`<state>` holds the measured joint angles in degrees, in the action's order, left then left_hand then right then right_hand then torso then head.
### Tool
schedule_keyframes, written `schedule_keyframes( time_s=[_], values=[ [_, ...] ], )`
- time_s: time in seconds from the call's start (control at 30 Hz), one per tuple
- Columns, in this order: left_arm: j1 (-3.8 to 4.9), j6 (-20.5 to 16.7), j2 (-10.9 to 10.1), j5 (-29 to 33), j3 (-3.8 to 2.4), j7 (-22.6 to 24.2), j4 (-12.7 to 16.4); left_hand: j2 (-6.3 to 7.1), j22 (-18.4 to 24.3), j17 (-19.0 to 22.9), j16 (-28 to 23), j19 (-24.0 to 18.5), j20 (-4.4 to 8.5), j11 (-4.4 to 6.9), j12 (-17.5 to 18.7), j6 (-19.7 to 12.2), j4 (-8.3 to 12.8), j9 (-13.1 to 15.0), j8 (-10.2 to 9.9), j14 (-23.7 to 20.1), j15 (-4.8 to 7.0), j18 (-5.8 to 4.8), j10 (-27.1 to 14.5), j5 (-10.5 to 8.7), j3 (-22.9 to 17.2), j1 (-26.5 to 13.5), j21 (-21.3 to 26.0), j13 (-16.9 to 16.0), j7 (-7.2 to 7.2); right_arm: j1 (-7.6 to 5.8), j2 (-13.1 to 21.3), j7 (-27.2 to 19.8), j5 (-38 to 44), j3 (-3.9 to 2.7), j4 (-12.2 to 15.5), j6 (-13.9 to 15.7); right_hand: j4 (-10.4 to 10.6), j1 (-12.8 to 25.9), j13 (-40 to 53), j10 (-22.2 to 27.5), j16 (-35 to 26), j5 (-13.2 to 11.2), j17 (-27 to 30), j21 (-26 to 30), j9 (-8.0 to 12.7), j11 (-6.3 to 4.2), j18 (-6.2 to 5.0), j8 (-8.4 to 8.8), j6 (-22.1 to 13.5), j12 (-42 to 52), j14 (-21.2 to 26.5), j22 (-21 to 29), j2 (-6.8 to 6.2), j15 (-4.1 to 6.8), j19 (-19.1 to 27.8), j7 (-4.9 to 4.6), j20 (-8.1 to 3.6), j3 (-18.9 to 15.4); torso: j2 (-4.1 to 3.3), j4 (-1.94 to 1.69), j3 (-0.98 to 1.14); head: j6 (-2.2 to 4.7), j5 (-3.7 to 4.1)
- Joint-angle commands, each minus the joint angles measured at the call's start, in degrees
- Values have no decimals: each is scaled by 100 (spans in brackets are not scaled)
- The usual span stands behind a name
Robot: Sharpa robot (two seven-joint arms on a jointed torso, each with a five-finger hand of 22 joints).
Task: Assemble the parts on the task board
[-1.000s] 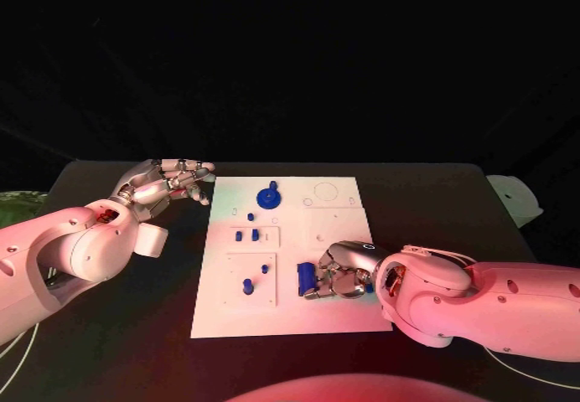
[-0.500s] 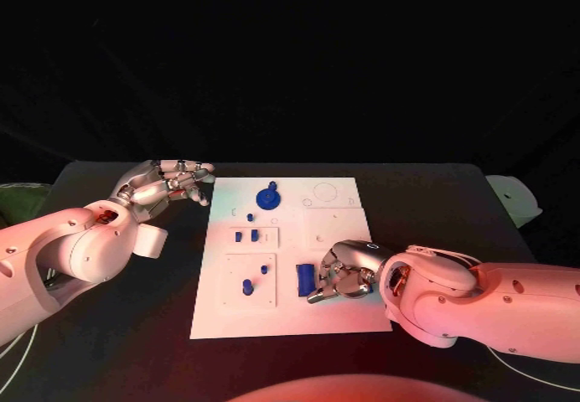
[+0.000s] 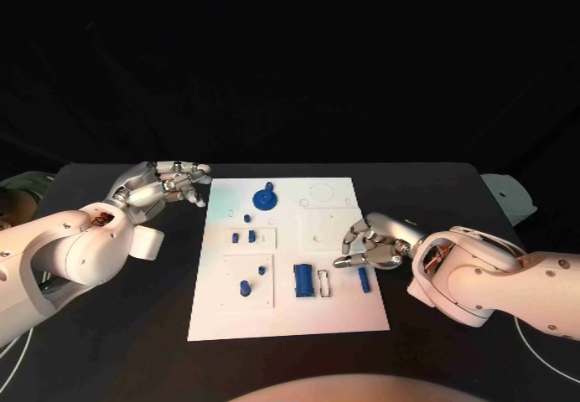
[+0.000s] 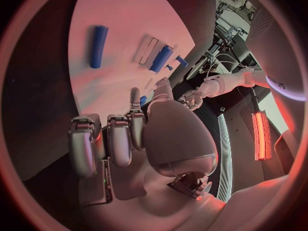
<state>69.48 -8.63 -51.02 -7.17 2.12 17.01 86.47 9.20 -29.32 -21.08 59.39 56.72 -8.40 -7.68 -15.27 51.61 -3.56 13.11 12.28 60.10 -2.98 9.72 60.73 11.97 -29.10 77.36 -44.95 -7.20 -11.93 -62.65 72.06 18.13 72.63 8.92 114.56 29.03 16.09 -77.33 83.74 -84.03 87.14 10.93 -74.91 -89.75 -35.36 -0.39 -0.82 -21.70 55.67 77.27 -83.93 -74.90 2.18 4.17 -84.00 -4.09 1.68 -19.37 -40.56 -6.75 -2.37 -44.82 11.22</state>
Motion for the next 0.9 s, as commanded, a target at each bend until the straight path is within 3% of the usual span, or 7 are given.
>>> schedule_keyframes(
  time_s=[0.03, 0.23, 0.4, 0.47, 0.67, 0.9],
  values=[
    [1, 49, 13, 9, 0, 68, 7, -56, 6, 8, -5, 40, 5, -6, -24, -38, -28, -8, -19, -5, -26, 82, -49, 21, -15, 0, 31, 4, -16, -18, 127, -341, -348, 11, -51, 24, -30, -721, -83, -22, -28, -36, -749, -25, 44, 37, 82, 72, -5, -84, -454, -1510, 580, -40, -600, -31, 63, 26, 1, 6, -2, 18, 50],
    [-3, 41, 22, 9, 3, 77, -2, -56, 6, 8, -5, 40, 5, -6, -24, -38, -28, -8, -19, -5, -26, 82, -49, 21, -15, 0, 31, 4, -16, -27, 274, -101, -104, 46, -157, -369, -39, -866, -94, -13, -31, -15, -744, -25, 87, 36, 82, 135, 38, -107, -452, -1510, 592, -40, -600, -28, 68, 38, 13, 26, 6, 58, 95],
    [-6, 46, 34, 9, 5, 78, -5, -56, 6, 8, -5, 40, 5, -6, -24, -38, -28, -8, -19, -5, -26, 82, -49, 21, -15, 0, 31, 4, -16, 13, 283, 203, 206, 73, -178, -587, -13, -864, -99, -10, -36, -37, -734, -25, 100, 39, 82, 150, 65, -117, -449, -1510, 581, -42, -600, -32, 70, 16, 17, 31, 12, 18, 114],
    [-7, 47, 34, 9, 7, 76, -6, -56, 6, 8, -5, 40, 5, -6, -24, -38, -28, -8, -19, -5, -26, 82, -49, 21, -15, 0, 31, 4, -16, 30, 288, 310, 335, 79, -162, -629, 3, -867, -98, -14, -36, -50, -737, -25, 106, 35, 82, 150, 108, -114, -450, -1510, 577, -41, -600, -23, 70, 2, 15, 27, 21, 20, 137],
    [-9, 42, 25, 9, 12, 75, -4, -56, 6, 8, -5, 40, 5, -6, -24, -38, -28, -8, -19, -5, -26, 82, -49, 21, -15, 0, 31, 4, -16, 113, 321, 666, 769, 92, -79, -730, 31, -868, -96, -25, -29, -52, -757, -25, 113, 16, 82, 141, 206, -106, -453, -1510, 578, -29, -600, 1, 65, -28, 16, 25, 11, 7, 202],
    [-11, 44, 15, 9, 15, 75, -2, -49, 8, 8, -4, 42, 5, -5, -30, -38, -29, -8, -17, -5, -26, 81, -48, 19, -9, 2, 34, 3, -15, 240, 299, 843, 1013, 98, -33, -780, 53, -812, -102, -26, -27, -36, -763, -25, 123, 6, 82, 147, 260, -117, -454, -1510, 573, -18, -600, 13, 57, -79, 17, 27, 18, 2, 211]
  ],
)
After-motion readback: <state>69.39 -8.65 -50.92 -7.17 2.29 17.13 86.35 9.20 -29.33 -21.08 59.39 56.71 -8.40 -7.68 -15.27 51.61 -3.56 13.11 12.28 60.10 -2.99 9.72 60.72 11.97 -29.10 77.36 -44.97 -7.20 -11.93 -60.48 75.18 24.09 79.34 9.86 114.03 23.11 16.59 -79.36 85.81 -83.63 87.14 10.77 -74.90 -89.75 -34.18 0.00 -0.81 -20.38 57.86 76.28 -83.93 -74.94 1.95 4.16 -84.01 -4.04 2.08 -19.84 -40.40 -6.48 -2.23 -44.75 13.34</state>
